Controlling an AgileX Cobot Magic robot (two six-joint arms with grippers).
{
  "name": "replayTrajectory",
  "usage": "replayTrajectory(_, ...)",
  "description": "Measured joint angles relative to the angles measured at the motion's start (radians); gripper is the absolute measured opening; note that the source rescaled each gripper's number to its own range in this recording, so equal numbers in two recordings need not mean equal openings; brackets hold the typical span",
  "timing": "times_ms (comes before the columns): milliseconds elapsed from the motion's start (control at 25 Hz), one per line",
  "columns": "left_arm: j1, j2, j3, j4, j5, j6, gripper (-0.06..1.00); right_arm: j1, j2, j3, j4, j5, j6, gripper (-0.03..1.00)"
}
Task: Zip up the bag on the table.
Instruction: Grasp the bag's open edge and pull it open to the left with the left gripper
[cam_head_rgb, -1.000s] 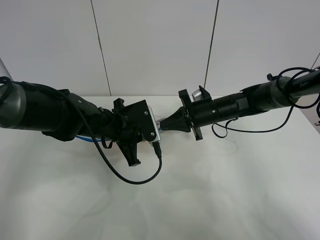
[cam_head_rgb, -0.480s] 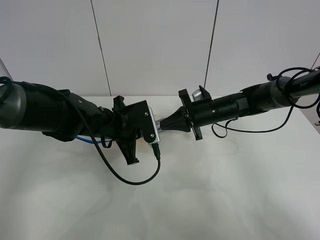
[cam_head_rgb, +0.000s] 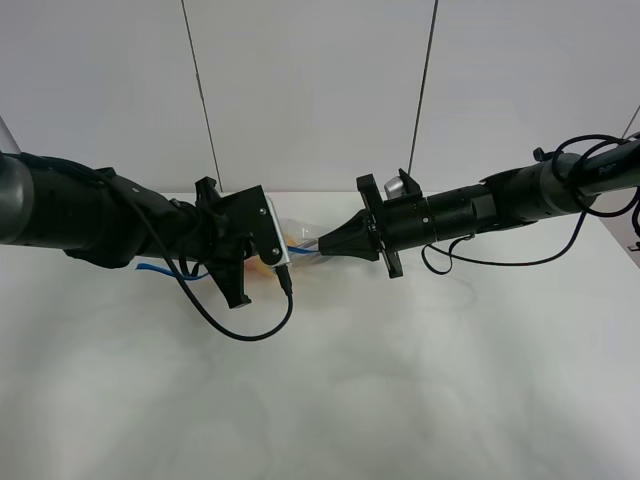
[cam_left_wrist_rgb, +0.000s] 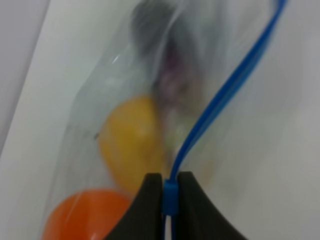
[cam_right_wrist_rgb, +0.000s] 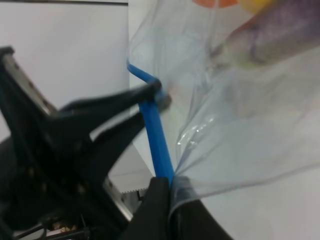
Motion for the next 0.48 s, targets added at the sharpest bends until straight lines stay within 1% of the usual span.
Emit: replayTrajectory(480, 0.162, 0.0, 0.0, 0.0, -0.005, 0.067, 0.0, 0.002, 0.0, -0.001, 0.018, 0.0, 0.0, 0.0)
